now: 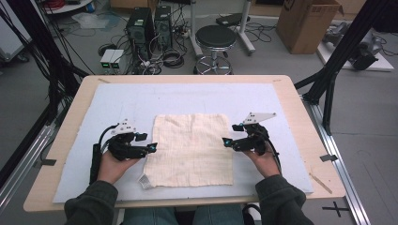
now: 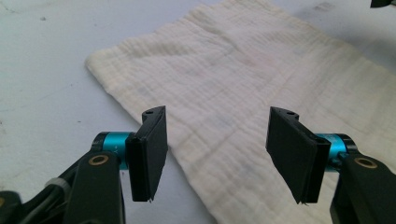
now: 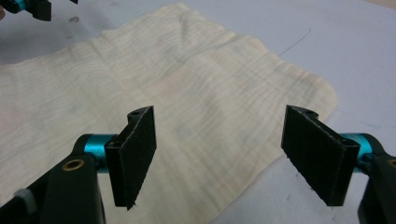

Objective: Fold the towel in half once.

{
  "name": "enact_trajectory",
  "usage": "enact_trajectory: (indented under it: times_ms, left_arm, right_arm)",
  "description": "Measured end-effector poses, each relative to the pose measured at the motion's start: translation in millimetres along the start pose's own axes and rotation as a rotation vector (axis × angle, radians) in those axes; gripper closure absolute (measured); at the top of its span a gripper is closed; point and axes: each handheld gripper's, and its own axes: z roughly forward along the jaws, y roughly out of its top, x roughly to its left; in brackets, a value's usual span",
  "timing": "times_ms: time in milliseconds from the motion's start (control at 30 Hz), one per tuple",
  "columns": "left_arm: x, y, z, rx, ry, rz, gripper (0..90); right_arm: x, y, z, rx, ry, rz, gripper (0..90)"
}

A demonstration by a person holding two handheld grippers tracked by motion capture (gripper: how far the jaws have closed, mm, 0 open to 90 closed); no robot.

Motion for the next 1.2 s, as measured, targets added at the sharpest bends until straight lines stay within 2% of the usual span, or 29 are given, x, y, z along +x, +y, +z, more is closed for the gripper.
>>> enact_trajectory:
  times_ms: [200,367,433,500,600,667,800,867,1000,1200]
  left_arm:
    - [18.8,10.4,10.7,0.018,0.009,-0.038,39.3]
    - [32.6,24.2,15.6,-0.007,0.019,-0.066,41.6]
    - [37.1,29.9,18.2,-0.012,0.038,-0.068,42.0]
    - [42.3,35.5,20.9,-0.019,0.029,-0.083,43.4]
    - [45.3,47.3,26.4,-0.018,0.061,-0.062,44.3]
    - [49.5,54.7,30.3,-0.012,0.065,-0.062,45.4]
    - [55.6,64.3,37.5,-0.007,0.074,-0.066,46.2]
    - [57.3,67.2,41.0,0.004,0.082,-0.056,46.7]
    - [59.7,66.9,47.9,-0.001,0.090,-0.061,47.6]
    - [67.9,61.4,58.7,0.022,0.096,-0.096,47.1]
  right_arm:
    - [-22.2,13.5,12.1,0.038,-0.005,0.029,27.5]
    - [-37.9,24.7,18.8,0.065,-0.025,0.044,30.5]
    - [-43.8,27.8,20.5,0.064,-0.030,0.044,32.1]
    - [-48.4,31.5,21.7,0.070,-0.044,0.058,32.2]
    - [-54.0,40.2,23.2,0.079,-0.055,0.055,33.4]
    - [-56.4,46.5,23.2,0.064,-0.062,0.053,34.4]
    - [-64.6,55.2,29.9,0.075,-0.071,0.063,35.3]
    - [-67.1,56.5,34.1,0.080,-0.081,0.066,36.5]
    - [-71.6,54.9,43.5,0.089,-0.095,0.070,37.2]
    - [-77.0,50.4,53.2,0.094,-0.095,0.097,38.1]
